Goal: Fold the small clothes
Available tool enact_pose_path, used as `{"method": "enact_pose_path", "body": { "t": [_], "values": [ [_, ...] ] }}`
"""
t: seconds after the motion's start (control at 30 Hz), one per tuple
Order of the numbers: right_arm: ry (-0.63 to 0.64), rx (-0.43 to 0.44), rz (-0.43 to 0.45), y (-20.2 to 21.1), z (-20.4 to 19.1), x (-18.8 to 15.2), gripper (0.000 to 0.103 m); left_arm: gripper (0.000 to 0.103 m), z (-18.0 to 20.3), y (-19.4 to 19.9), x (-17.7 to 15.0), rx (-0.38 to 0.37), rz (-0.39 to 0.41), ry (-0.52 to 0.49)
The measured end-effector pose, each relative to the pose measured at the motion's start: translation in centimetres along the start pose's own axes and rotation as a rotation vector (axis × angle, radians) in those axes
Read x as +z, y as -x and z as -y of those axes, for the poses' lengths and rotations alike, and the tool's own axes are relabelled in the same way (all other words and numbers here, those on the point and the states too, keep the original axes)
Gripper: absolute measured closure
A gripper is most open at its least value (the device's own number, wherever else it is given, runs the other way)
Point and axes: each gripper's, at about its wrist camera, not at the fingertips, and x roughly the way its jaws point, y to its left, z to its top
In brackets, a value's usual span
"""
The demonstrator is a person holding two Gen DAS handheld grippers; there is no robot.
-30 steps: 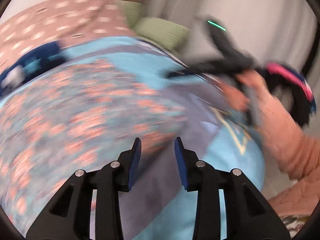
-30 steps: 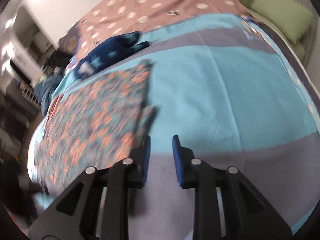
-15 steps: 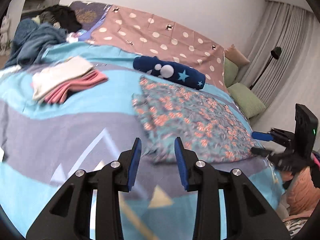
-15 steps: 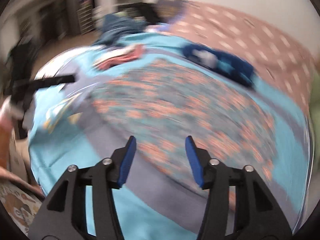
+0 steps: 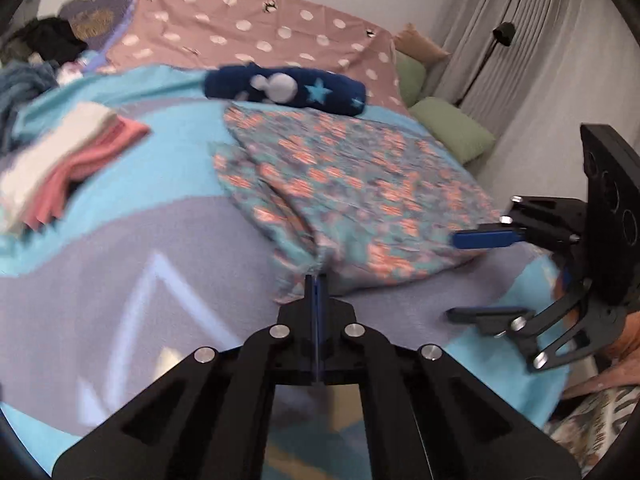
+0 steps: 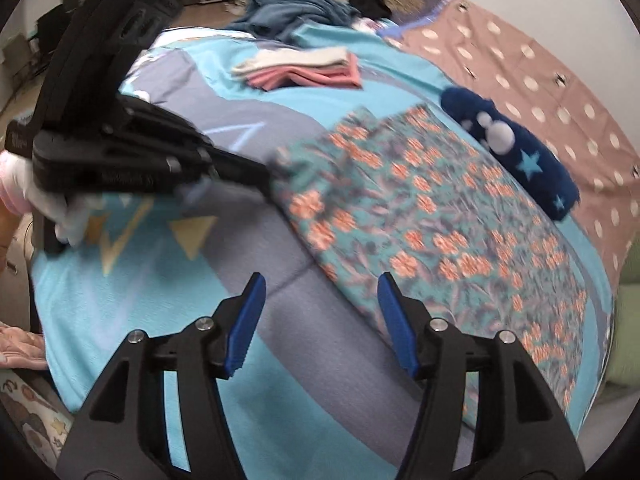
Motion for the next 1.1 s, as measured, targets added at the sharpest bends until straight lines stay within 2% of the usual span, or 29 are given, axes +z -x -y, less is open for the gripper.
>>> {"method": "enact_pose_path", "body": {
  "t": [0.07, 0.13, 0.17, 0.3, 0.4, 0.47, 0.5, 0.67, 0.7, 0.8, 0.83, 0.9, 0.97, 1.1],
  "values": [
    [-0.019, -0.011, -0.012, 0.0, 0.4, -0.2, 0.042, 0.103, -1.0, 0.8, -0.4, 0.001, 0.008, -0.004],
    [-0.023, -0.017, -0.017, -0.4, 0.4, -0.2, 0.042, 0.103, -1.8, 1.1, -0.8, 0.052, 0.01, -0.001],
    [-0.016, -0.018, -0.02, -0.6, 0.2, 0.1, 0.042, 0.103, -2.2, 1.2, -1.0, 0.054, 0.012, 0.011],
    [0.041, -0.021, -0.011, -1.6, -1.4, 1.4, 0.042, 0.103, -2.9, 2.4, -1.6, -0.014, 0.06, 0.054],
    [0.106, -0.08, 0.01, -2.7, -3.2, 2.4, 0.041, 0.101, -2.5, 2.6, -1.6, -0.036, 0.072, 0.046],
    [0.138, -0.134, 0.014, -3.7, -4.2, 3.0, 0.041, 0.092, -2.7, 2.5, -1.4, -0.021, 0.078, 0.061],
    [0.148, -0.159, 0.016, -4.1, -4.4, 3.3, 0.041, 0.09, -2.9, 2.4, -1.3, -0.011, 0.082, 0.07],
    [0.19, -0.293, 0.056, -6.3, -5.9, 4.5, 0.042, 0.09, -5.6, 3.3, -1.4, 0.0, 0.137, 0.196],
    [0.201, -0.311, 0.071, -6.5, -6.2, 4.7, 0.046, 0.09, -6.0, 3.5, -1.4, 0.001, 0.142, 0.214],
    [0.262, -0.349, 0.098, -7.7, -7.4, 4.9, 0.09, 0.09, -7.2, 4.1, -1.5, -0.011, 0.161, 0.27],
    [0.264, -0.356, 0.108, -7.7, -7.5, 4.8, 0.093, 0.089, -7.5, 4.2, -1.5, -0.025, 0.165, 0.283],
    [0.283, -0.344, 0.15, -6.8, -7.6, 4.1, 0.094, 0.079, -8.0, 4.1, -1.5, -0.066, 0.164, 0.31],
    [0.304, -0.327, 0.162, -6.3, -7.7, 3.5, 0.095, 0.064, -8.4, 3.4, -1.2, -0.109, 0.151, 0.336],
    [0.301, -0.33, 0.155, -6.6, -7.7, 3.5, 0.095, 0.056, -9.0, -0.2, 0.8, -0.229, 0.092, 0.381]
  ]
}}
